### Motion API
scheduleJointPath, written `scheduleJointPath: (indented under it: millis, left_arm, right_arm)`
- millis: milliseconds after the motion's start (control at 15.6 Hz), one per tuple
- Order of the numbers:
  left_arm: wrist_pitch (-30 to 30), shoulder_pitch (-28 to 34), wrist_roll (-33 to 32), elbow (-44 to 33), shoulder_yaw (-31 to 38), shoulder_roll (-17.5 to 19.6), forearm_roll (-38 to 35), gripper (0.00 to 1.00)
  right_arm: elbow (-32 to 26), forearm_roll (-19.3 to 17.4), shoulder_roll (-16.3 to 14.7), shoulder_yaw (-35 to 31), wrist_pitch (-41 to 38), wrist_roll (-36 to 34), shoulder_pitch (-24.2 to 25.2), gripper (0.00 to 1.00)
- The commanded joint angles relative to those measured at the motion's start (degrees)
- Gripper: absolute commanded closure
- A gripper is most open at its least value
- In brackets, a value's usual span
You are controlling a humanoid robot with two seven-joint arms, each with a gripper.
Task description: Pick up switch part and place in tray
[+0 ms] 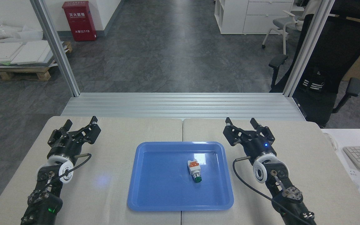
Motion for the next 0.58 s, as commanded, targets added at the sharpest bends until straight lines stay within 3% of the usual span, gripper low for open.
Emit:
scheduleJointPath:
  millis: [0, 192, 513]
  left_arm:
    - [0.0, 0.0, 0.0, 0.0, 0.0, 0.0, 0.0, 0.00]
    - [0.0, 0.0, 0.0, 0.0, 0.0, 0.0, 0.0, 0.00]
    - [0.0, 0.0, 0.0, 0.0, 0.0, 0.0, 0.0, 0.00]
  right_arm:
    - [0.5, -0.3, -11.0, -3.3, -5.2, -3.0, 3.4, 0.02]
    - [0.5, -0.4, -12.9, -4.3, -5.0, -5.1, 7.1, 0.02]
    - [0.1, -0.8, -11.7, -4.9, -5.0, -4.7, 7.9, 0.01]
